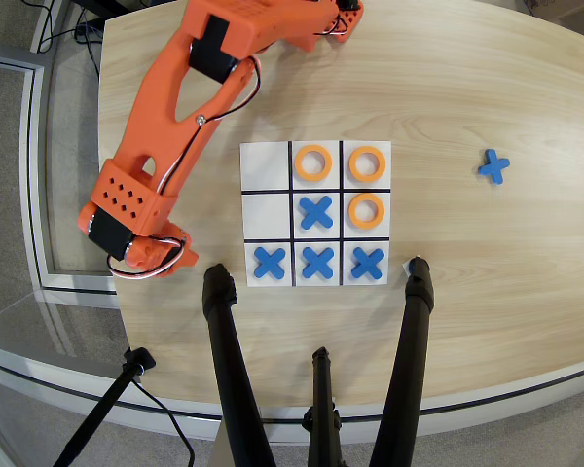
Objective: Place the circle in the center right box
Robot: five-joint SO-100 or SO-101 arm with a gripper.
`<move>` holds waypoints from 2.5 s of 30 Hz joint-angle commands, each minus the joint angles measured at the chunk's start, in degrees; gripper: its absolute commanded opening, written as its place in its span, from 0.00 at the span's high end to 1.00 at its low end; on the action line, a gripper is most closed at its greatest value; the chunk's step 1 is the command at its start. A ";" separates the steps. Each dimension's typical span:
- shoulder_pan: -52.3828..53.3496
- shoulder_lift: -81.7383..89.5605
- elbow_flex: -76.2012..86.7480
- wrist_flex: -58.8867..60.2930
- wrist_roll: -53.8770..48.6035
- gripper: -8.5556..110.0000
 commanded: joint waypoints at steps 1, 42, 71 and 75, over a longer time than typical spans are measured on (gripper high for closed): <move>0.00 -1.41 -2.99 -4.57 0.44 0.73; 1.49 -13.45 -2.99 -14.24 -0.09 0.74; 1.85 -14.85 -3.16 -12.48 -0.26 0.87; 2.02 -15.47 -3.52 -12.48 0.00 0.90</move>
